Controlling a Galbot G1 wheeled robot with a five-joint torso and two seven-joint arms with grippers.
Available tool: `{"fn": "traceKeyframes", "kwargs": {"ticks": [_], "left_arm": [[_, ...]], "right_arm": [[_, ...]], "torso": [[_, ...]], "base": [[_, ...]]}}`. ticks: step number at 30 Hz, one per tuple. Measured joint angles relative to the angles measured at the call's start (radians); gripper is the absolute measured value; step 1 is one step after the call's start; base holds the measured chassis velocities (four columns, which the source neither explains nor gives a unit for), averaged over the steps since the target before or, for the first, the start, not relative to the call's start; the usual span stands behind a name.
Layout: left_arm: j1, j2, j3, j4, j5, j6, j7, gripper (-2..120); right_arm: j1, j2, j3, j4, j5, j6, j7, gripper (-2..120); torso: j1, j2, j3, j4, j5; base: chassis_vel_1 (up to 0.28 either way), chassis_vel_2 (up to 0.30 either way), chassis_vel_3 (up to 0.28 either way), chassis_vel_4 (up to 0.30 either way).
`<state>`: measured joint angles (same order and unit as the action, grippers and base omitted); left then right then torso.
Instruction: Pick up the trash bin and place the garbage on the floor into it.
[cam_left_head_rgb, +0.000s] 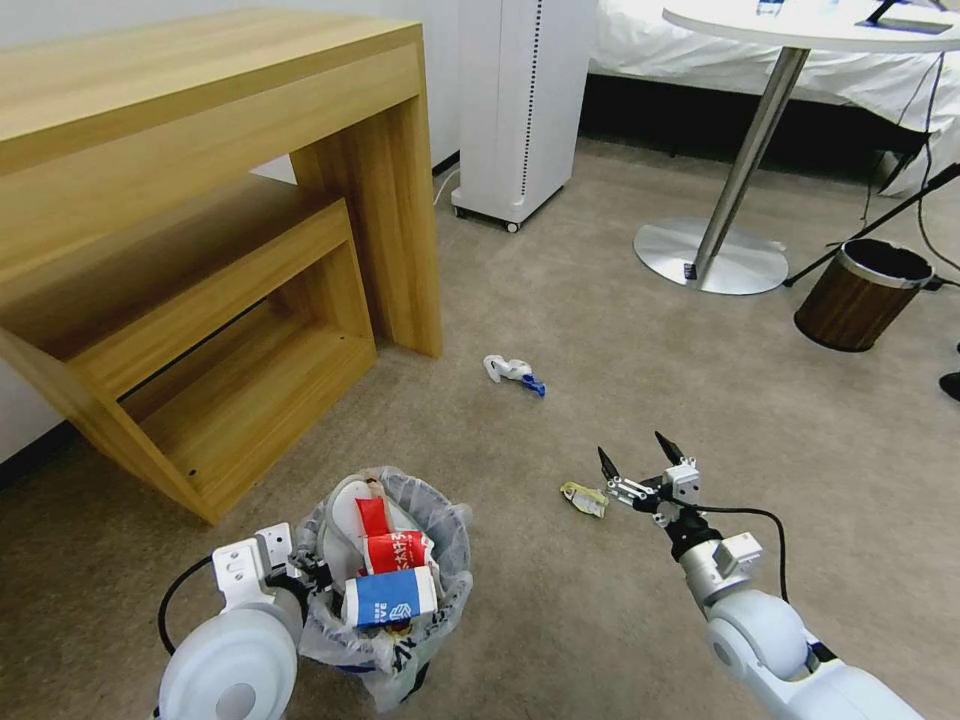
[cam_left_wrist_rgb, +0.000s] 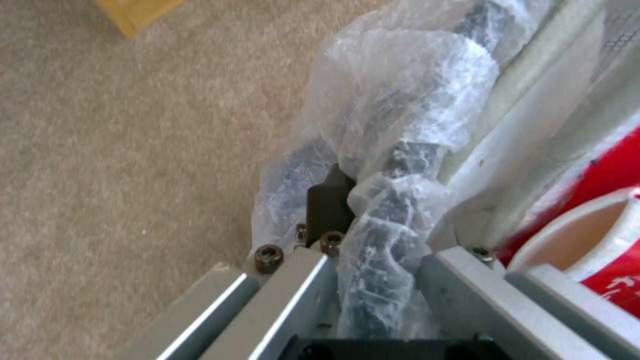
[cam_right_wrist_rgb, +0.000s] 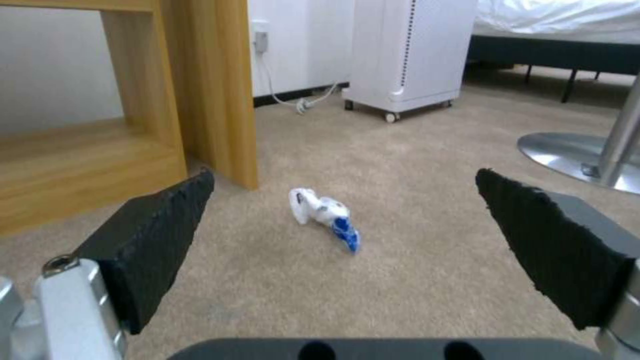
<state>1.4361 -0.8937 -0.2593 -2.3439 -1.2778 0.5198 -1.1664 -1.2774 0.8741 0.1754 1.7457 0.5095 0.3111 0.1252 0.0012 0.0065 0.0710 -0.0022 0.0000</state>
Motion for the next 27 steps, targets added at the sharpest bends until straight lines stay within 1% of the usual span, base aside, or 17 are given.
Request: {"fn": "traceKeyframes", "kwargs": {"ticks": [6,9,12,13,17,20,24,27], "left_arm": [[0.0,0.003,-0.002,-0.002,-0.002,-0.002,0.0,0],[0.001,0.003,-0.003,-0.003,-0.002,-0.002,-0.001,0],[0.001,0.0,-0.001,-0.003,-0.002,-0.002,-0.001,0],[0.002,-0.002,0.001,-0.002,-0.001,-0.002,-0.001,0],[0.003,-0.009,0.006,0.003,0.006,-0.002,-0.001,0],[0.001,-0.011,0.006,0.006,0.008,-0.002,-0.001,0],[0.002,-0.01,0.005,0.006,0.007,-0.002,0.0,0],[0.003,-0.007,0.003,0.006,0.007,-0.002,-0.001,0]], "right_arm": [[0.003,-0.005,-0.007,0.0,0.004,0.001,-0.001,100],[0.007,-0.007,-0.009,0.0,0.004,0.001,-0.002,100],[0.012,-0.008,-0.015,-0.002,0.004,0.003,-0.002,100],[0.016,-0.009,-0.017,-0.006,0.002,0.007,-0.004,100],[0.027,-0.009,-0.026,-0.021,-0.008,0.018,-0.006,100],[0.039,-0.011,-0.035,-0.033,-0.015,0.023,-0.006,100],[0.056,-0.012,-0.047,-0.044,-0.02,0.024,-0.003,100],[0.071,-0.012,-0.061,-0.051,-0.025,0.024,0.01,100]], "torso": [[0.0,0.0,0.0,0.0,0.0],[0.0,0.0,0.0,-0.0002,-0.0002],[0.0,0.0,0.0,-0.0002,0.0004],[0.0,0.0,0.0,-0.0001,-0.0003],[0.0,0.0,0.0,0.0,0.0],[0.001,0.0,0.0,-0.0002,-0.0001],[0.001,0.0,0.0,0.0,0.0],[0.0,0.0,0.0,-0.0001,0.0]], "base": [[-0.159,0.151,0.127,-0.172],[-0.212,0.209,0.218,-0.224],[-0.228,0.232,0.252,-0.235],[-0.25,0.259,0.259,-0.235],[-0.252,0.26,0.268,-0.236],[-0.191,0.182,0.156,-0.169],[-0.059,0.063,0.082,-0.047],[0.036,-0.025,-0.045,0.019]]}}
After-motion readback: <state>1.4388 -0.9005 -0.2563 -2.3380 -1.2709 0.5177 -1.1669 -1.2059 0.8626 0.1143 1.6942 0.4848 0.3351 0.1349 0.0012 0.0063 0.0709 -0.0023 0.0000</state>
